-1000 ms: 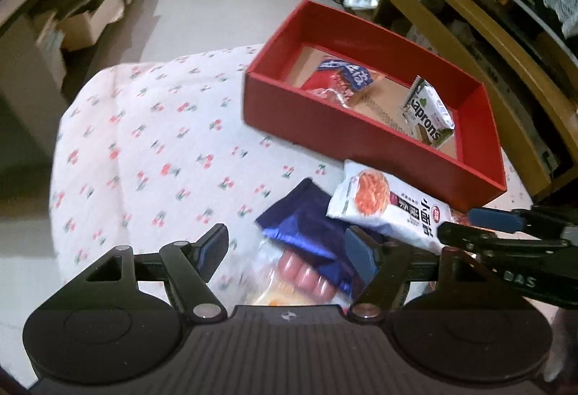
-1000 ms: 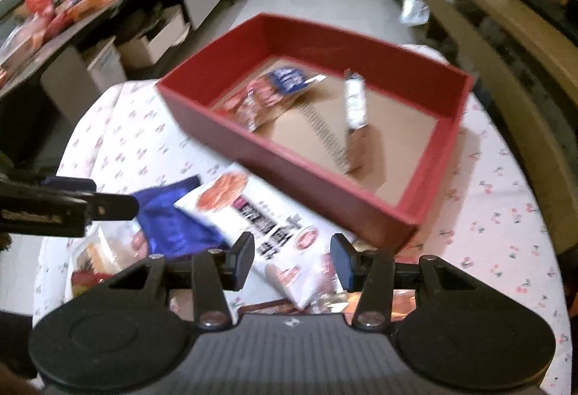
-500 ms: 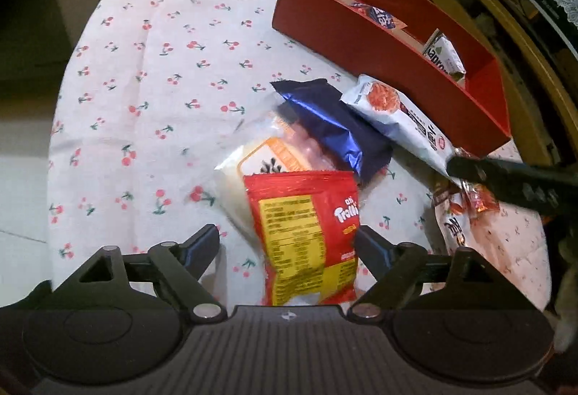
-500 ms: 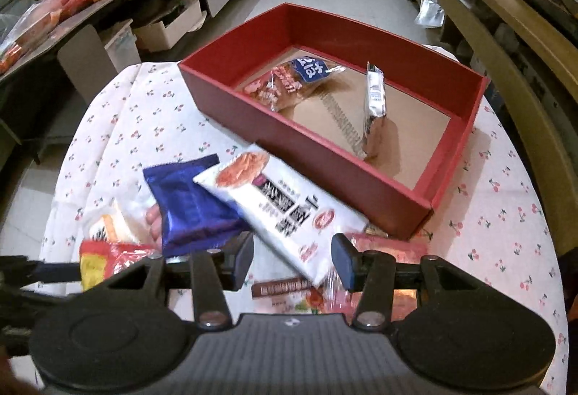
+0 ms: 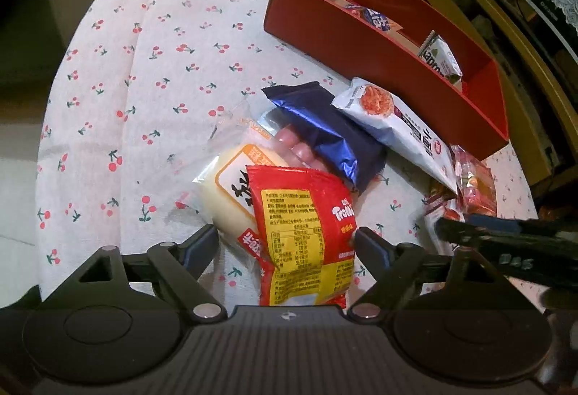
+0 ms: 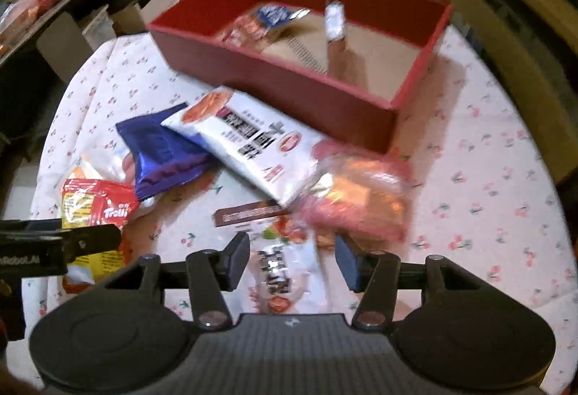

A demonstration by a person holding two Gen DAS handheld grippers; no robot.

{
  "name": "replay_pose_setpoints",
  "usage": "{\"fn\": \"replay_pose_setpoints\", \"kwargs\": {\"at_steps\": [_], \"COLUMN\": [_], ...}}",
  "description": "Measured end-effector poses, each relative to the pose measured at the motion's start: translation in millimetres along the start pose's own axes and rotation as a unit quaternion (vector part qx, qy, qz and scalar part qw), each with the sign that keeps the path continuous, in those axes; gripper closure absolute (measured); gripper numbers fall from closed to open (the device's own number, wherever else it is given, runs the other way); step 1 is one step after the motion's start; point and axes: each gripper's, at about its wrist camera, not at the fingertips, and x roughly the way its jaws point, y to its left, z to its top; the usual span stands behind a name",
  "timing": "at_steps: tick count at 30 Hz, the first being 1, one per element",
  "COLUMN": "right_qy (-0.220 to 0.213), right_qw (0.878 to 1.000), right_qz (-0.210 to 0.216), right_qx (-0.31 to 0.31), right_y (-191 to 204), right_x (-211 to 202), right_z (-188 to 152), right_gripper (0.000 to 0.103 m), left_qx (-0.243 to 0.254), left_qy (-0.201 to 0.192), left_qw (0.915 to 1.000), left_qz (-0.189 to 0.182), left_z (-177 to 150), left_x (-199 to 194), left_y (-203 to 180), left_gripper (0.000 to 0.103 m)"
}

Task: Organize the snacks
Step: 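Grasp the red Trolli bag with left tool while right tool grasps white sausage pack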

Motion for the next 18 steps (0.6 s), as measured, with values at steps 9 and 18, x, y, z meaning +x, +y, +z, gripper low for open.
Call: {"fn": "replay_pose_setpoints", "kwargs": {"at_steps": [9,18], "right_qy": [0.012,0.003], "right_qw": [0.999,0.999], "right_qz": [-0.023,-0.013], "right_qx": [-0.042,-0.041], "right_y": [18,12], "right_x": [9,-5], "right_z": [-6,-12], "right_gripper": [0.058,0.080], "left_qx": [0.044,0.035], "left_qy": [0.018,0.022], "left_qw": [0.9986,0.9989], "left_qz": [0.024,0.022], "left_z": [-5,-7], "left_x": [12,1], "left_y": [-12,-7], "left_gripper": [0.012,0.034]}}
